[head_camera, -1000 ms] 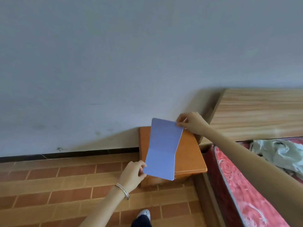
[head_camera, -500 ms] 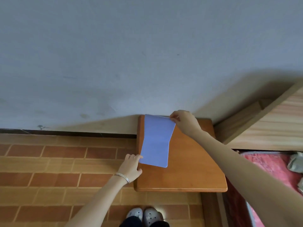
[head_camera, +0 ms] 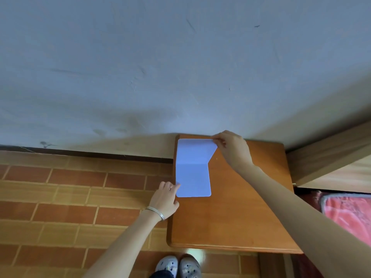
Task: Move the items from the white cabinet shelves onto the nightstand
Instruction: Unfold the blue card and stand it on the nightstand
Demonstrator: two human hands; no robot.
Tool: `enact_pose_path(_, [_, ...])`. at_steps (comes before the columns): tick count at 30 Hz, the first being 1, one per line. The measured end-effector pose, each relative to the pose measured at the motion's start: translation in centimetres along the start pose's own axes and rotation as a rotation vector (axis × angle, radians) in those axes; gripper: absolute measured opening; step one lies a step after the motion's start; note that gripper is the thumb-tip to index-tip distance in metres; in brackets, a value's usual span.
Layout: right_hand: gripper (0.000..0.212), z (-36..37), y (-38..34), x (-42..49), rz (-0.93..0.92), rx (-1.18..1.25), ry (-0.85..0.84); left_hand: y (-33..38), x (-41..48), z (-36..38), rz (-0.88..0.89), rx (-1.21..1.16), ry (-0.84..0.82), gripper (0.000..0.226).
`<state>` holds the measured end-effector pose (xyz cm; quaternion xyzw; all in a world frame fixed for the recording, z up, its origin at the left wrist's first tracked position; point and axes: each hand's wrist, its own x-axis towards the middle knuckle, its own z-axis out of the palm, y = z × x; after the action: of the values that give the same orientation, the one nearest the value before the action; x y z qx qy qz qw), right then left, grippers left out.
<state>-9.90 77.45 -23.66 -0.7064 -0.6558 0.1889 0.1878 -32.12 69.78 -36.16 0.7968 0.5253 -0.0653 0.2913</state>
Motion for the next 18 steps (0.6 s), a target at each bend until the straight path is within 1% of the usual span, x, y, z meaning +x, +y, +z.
enact_pose_path(3, [0.036, 0.6, 0.1, -2.0, -0.043, 0.007, 0.151, 0.0, -0.3, -0.1, 0.017, 0.079, 0.091, 0.057])
enact_pose_path(5, [0.045, 1.9, 0.8, -4.7, -0.090, 0.017, 0.214, 0.0, -0.9, 0.5, 0.102, 0.126, 0.126, 0.057])
enact_pose_path(8, [0.073, 4.6, 2.5, -8.1, -0.126, 0.019, 0.167, -0.5, -1.4, 1.8, 0.229, 0.214, 0.102, 0.060])
enact_pose_path(9, [0.082, 5.4, 3.0, -8.6, -0.119, 0.021, 0.155, -0.8, -1.3, 2.1, 0.243, 0.222, 0.105, 0.063])
enact_pose_path(11, [0.093, 6.3, 3.3, -8.8, -0.081, 0.067, 0.157, -1.3, -0.9, 2.5, 0.255, 0.215, 0.108, 0.068])
enact_pose_path(13, [0.096, 6.7, 3.6, -8.7, -0.044, 0.162, 0.199, -1.4, -0.4, 2.8, 0.267, 0.215, 0.121, 0.070])
enact_pose_path(15, [0.090, 7.3, 4.3, -9.1, -0.001, 0.217, 0.250, -1.4, 0.1, 2.9, 0.263, 0.215, 0.128, 0.072])
enact_pose_path(16, [0.085, 7.8, 4.7, -9.5, 0.017, 0.201, 0.243, -1.3, 0.4, 2.8, 0.254, 0.220, 0.129, 0.072])
enact_pose_path(17, [0.079, 8.5, 5.3, -10.0, 0.018, 0.155, 0.199, -1.2, 0.7, 2.7, 0.249, 0.224, 0.132, 0.072])
enact_pose_path(18, [0.073, 9.4, 5.8, -10.5, 0.000, 0.082, 0.116, -1.2, 1.1, 2.7, 0.246, 0.226, 0.135, 0.072])
